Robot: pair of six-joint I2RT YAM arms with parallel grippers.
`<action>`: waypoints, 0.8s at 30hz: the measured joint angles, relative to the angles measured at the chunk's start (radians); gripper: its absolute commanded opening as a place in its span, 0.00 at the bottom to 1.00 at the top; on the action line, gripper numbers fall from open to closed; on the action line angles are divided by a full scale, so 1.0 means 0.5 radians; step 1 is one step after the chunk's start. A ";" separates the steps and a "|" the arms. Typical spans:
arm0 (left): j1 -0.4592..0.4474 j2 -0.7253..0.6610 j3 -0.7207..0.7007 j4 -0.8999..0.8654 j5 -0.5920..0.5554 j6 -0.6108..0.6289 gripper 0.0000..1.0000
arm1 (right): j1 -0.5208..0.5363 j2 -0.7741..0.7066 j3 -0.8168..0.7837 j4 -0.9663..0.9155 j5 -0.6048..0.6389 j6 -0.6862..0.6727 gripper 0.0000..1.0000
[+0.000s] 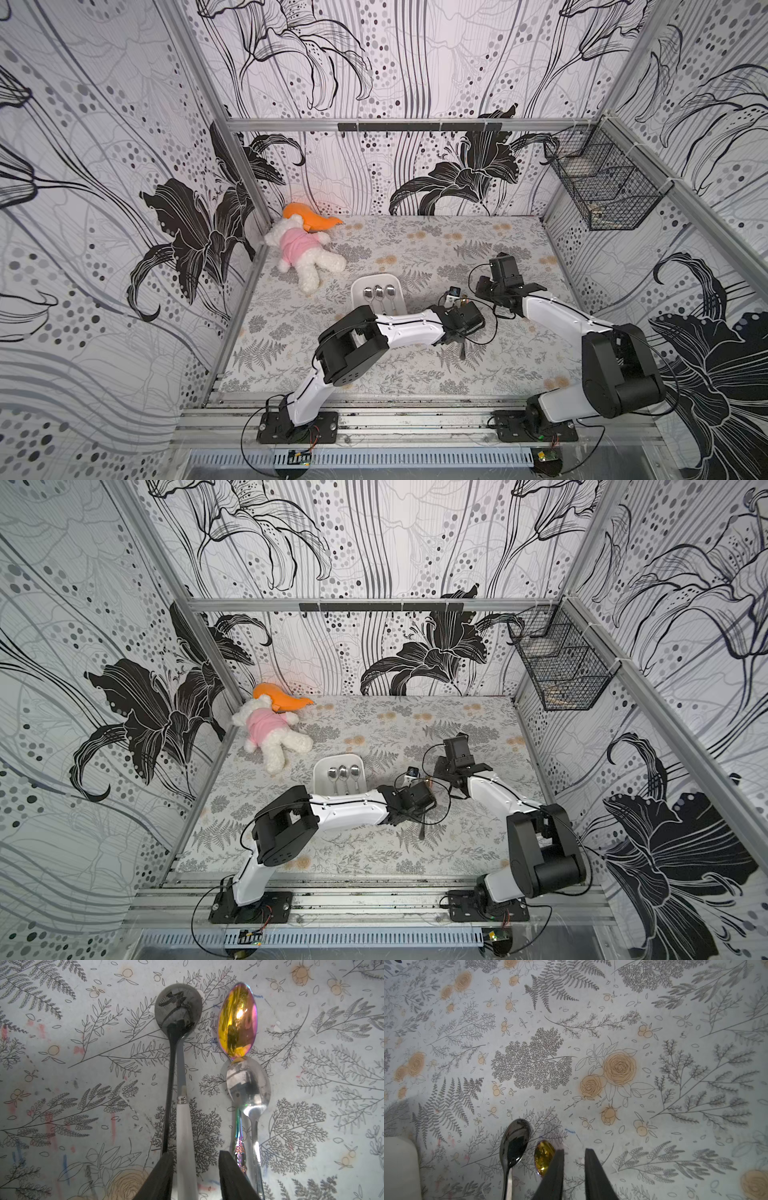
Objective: Put the spoon into the storage box
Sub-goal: Pick up the spoon from the center of the board.
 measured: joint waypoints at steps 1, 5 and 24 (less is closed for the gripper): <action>0.000 0.001 0.000 -0.002 0.002 0.000 0.39 | 0.000 0.000 0.000 0.000 -0.005 0.000 0.23; -0.001 0.001 0.000 -0.002 0.002 -0.002 0.37 | 0.000 0.002 0.000 0.000 -0.006 0.000 0.22; -0.015 0.082 0.026 -0.105 -0.098 -0.021 0.16 | 0.000 0.005 0.000 0.000 -0.035 0.006 0.22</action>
